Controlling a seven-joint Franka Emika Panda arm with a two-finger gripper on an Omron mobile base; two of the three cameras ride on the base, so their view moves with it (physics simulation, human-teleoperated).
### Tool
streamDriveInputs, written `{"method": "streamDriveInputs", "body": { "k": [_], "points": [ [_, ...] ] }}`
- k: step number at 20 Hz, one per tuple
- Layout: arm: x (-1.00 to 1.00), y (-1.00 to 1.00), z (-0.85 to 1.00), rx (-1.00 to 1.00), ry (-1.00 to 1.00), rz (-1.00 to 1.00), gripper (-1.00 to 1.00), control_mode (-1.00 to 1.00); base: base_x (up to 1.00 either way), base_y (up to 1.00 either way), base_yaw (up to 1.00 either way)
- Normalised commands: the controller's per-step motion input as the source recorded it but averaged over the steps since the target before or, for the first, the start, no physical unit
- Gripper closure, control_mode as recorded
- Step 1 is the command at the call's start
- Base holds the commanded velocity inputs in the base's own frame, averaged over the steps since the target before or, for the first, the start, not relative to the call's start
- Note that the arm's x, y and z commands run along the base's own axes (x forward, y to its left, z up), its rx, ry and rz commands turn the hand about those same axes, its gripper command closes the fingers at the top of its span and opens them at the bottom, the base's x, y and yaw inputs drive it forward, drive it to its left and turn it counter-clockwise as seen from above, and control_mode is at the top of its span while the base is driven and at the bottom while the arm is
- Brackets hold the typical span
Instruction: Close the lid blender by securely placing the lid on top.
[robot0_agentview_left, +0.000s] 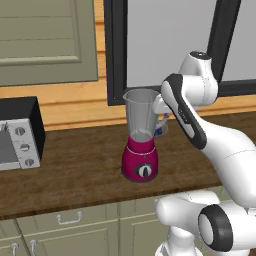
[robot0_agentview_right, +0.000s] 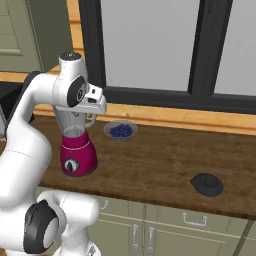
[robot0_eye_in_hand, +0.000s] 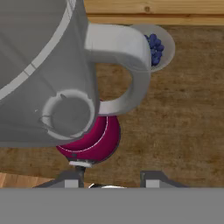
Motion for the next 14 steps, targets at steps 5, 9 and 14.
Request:
{"method": "streamDriveInputs", "body": {
  "k": [5, 9, 14],
  "points": [
    [0.0, 0.0, 0.0, 0.0, 0.0, 0.0, -1.0, -1.0, 0.0, 0.0, 0.0],
    [0.0, -0.38, -0.04, 0.0, 0.01, -0.07, -1.0, -1.0, 0.0, 0.0, 0.0],
    [-0.02, -1.0, -0.17, 0.02, 0.0, -0.21, -1.0, -1.0, 0.0, 0.0, 0.0]
  ]
}}
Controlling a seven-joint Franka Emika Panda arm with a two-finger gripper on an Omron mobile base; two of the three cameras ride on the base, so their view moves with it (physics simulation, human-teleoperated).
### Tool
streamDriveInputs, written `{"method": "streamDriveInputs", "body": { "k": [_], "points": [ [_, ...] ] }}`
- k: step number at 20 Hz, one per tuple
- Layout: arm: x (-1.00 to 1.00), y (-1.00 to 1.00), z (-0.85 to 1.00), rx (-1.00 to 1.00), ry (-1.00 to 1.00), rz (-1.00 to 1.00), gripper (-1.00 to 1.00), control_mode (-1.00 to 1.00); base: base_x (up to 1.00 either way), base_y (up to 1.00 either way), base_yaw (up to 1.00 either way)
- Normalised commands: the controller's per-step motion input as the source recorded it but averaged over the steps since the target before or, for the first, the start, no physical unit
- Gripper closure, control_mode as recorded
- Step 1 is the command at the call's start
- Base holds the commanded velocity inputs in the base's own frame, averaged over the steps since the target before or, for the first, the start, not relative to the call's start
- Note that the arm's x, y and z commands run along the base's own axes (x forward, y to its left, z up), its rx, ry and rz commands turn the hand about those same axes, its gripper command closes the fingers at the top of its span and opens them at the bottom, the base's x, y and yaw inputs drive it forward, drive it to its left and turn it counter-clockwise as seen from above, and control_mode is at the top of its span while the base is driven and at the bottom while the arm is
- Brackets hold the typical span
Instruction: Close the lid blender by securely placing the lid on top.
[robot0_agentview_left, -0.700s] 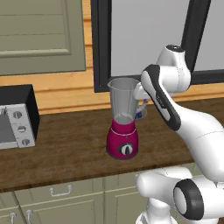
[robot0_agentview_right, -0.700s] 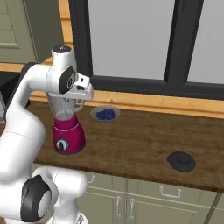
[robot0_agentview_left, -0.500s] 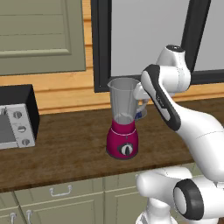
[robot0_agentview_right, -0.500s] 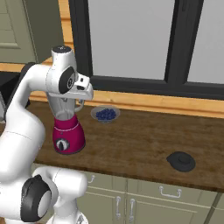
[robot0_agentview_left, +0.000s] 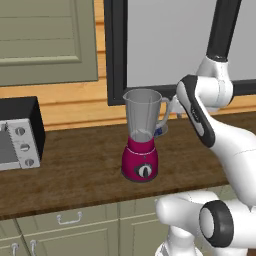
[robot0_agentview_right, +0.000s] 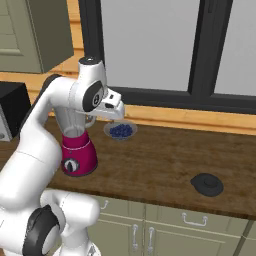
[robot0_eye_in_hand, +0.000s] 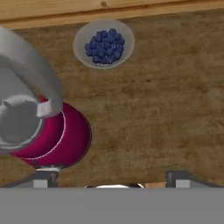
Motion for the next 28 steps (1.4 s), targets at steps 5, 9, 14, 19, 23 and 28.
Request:
{"method": "streamDriveInputs", "body": {
  "k": [5, 9, 14, 19, 23, 28],
  "points": [
    [-0.04, -1.0, -0.18, 0.04, 0.0, -0.25, -1.0, -1.0, 0.0, 0.0, 0.0],
    [0.0, -1.0, -0.28, 0.0, 0.04, -0.33, -1.0, -1.0, 0.0, 0.0, 0.0],
    [0.0, -1.0, -0.37, 0.0, 0.07, -0.37, -1.0, -1.0, 0.0, 0.0, 0.0],
    [0.0, -1.0, -0.46, 0.0, 0.13, -0.39, -1.0, -1.0, 0.0, 0.0, 0.0],
    [-0.03, -1.0, -0.46, 0.03, 0.18, -0.43, -1.0, -1.0, 0.0, 0.0, 0.0],
    [-0.09, -1.0, -0.38, 0.07, 0.18, -0.43, -1.0, -1.0, 0.0, 0.0, 0.0]
  ]
}}
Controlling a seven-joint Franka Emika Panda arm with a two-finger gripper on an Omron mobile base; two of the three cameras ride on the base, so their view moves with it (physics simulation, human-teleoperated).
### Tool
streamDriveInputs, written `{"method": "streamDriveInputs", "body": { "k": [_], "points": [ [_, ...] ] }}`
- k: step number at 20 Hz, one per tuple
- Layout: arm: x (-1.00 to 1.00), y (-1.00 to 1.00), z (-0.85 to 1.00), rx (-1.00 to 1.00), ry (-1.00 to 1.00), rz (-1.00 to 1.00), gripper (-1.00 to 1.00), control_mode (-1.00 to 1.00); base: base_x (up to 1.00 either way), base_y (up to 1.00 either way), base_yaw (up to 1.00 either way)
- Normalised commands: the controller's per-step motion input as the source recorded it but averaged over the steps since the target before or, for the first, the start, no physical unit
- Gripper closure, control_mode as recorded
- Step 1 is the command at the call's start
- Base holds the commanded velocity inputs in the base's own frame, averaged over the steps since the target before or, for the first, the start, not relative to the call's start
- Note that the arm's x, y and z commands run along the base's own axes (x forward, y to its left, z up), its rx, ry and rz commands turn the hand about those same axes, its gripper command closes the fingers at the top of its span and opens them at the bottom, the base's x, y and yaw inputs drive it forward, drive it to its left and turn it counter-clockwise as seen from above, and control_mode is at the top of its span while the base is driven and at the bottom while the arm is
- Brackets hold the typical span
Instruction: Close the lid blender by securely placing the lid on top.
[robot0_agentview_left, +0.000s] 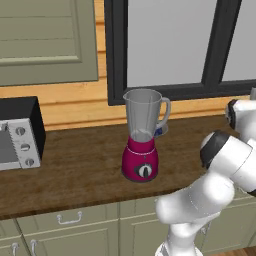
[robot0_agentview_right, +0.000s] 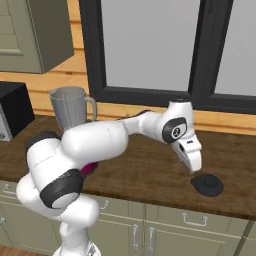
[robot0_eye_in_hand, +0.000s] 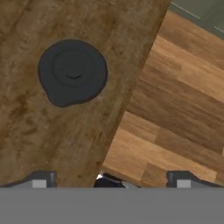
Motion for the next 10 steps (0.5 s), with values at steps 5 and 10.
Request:
{"method": "streamDriveInputs", "body": {
  "k": [5, 10],
  "points": [
    [0.0, -0.44, -0.04, 0.08, 0.07, -0.25, -1.0, -1.0, 0.0, 0.0, 0.0],
    [-0.05, -0.25, -0.19, 0.02, 0.01, -0.05, -1.0, -1.0, 0.0, 0.0, 0.0]
  ]
}}
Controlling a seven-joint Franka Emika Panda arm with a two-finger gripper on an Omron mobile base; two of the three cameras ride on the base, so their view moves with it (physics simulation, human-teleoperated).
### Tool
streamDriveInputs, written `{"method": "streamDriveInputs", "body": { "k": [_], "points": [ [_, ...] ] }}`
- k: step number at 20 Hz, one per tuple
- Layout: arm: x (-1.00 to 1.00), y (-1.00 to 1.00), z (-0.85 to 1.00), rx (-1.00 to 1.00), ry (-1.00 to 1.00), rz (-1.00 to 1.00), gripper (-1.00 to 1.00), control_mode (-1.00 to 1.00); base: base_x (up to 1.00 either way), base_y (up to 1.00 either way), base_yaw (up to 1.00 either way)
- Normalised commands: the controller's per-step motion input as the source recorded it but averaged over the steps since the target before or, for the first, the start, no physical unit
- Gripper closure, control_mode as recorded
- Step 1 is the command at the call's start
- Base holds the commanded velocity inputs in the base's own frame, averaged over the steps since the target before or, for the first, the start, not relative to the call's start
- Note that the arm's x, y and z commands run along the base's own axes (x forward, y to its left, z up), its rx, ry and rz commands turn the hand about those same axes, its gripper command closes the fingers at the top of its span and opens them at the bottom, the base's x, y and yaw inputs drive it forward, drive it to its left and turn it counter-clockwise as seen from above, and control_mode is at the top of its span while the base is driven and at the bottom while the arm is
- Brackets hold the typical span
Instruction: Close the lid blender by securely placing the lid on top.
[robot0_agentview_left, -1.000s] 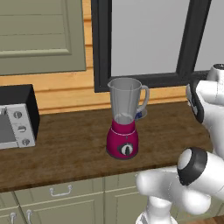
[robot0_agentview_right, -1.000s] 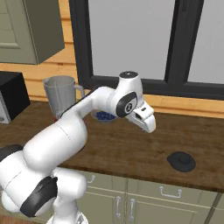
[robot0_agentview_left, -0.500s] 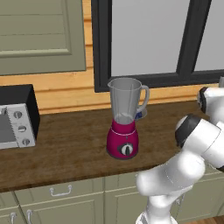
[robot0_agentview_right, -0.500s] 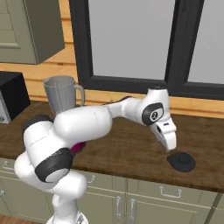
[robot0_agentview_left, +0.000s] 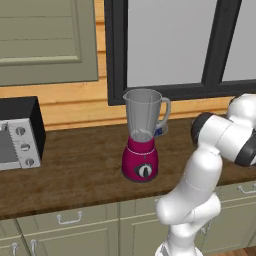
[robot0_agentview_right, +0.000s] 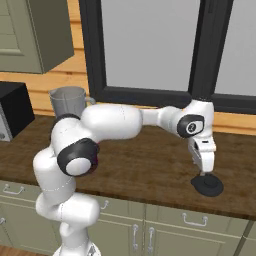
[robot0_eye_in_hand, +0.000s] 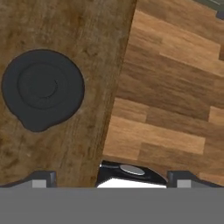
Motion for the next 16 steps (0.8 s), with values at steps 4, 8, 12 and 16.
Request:
{"method": "streamDriveInputs", "body": {
  "k": [4, 8, 12, 16],
  "points": [
    [-0.27, -0.6, -0.58, 0.08, 0.0, 0.0, -1.0, -1.0, 0.0, 0.0, 0.0],
    [0.0, -0.17, -0.25, 0.05, 0.0, 0.0, -1.0, -1.0, 0.0, 0.0, 0.0],
    [0.14, 0.0, -0.15, 0.0, -0.03, 0.01, -1.0, -1.0, 0.0, 0.0, 0.0],
    [0.04, 0.0, -0.16, 0.0, -0.05, 0.02, -1.0, -1.0, 0.0, 0.0, 0.0]
  ]
}}
